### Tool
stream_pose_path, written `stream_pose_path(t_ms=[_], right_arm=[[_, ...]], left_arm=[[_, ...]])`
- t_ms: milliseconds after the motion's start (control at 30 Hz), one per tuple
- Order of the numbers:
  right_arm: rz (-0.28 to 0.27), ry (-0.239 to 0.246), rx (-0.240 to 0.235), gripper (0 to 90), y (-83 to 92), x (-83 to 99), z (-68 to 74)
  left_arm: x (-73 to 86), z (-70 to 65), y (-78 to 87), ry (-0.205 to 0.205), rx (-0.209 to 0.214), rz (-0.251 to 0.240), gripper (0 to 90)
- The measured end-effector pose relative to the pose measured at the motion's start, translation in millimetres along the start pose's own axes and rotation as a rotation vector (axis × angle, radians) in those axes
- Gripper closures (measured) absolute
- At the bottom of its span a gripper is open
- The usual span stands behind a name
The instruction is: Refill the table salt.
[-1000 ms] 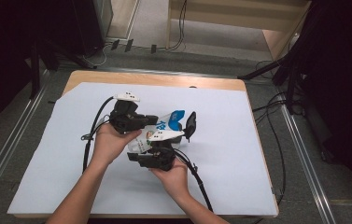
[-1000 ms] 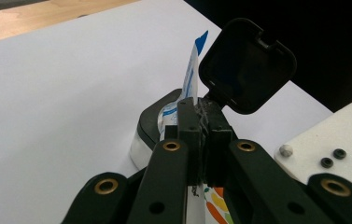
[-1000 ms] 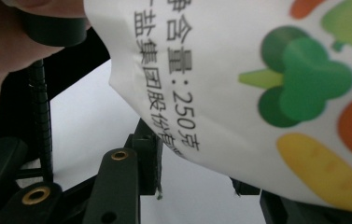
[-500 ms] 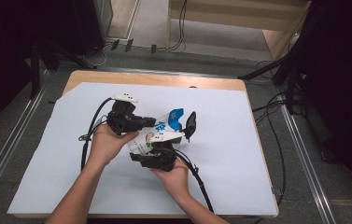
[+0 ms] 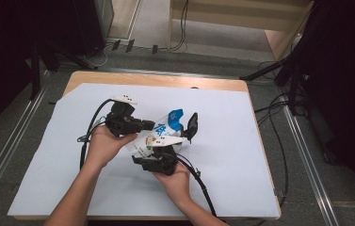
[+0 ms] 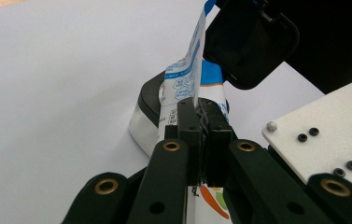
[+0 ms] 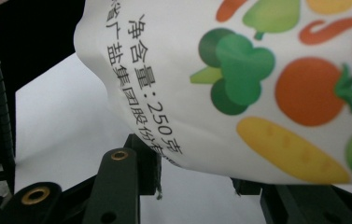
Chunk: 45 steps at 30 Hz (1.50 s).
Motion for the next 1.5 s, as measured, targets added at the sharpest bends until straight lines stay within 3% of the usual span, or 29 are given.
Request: stream_pose_path(t_ms=[567,1033,1500], right_arm=[[-0.001,0.004,0.044,62.5,3.5,9.9,-7.3],[0.016,-0.033,0.044,65.2,3.6,19.7,-13.0],[0.02,-0.04,0.058,69.2,6.7,26.4,-16.8]], left_arm=[[4.5,0.3,4.1,-0.008,0.008,0.026,89.6],[9.8,-1.2,5.2,-0.017,0.02,0.076,90.0],[17.3,-4.7,14.3,-0.029,0.026,0.109,90.0]])
Point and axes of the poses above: each handheld gripper's, and its own axes: y roughly backward along the jaws, x roughly out of its underside, z roughly to its left, the point moved 10 cm from there along -y, roughly forward along the jaws
